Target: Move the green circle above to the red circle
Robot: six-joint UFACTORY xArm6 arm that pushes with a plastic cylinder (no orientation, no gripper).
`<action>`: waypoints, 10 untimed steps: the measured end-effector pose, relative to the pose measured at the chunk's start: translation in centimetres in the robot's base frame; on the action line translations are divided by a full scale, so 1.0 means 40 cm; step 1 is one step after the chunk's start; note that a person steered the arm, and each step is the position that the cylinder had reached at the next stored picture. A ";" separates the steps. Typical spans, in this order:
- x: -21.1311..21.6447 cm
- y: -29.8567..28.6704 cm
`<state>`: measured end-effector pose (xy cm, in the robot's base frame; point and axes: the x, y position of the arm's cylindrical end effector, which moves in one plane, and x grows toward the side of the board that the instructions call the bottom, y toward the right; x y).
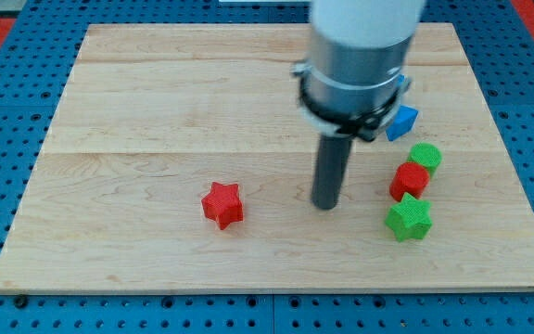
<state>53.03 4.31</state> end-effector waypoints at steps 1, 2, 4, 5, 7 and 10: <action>0.149 -0.036; 0.222 0.004; 0.170 0.412; 0.011 0.439; -0.002 0.426; -0.061 0.382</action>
<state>50.57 19.59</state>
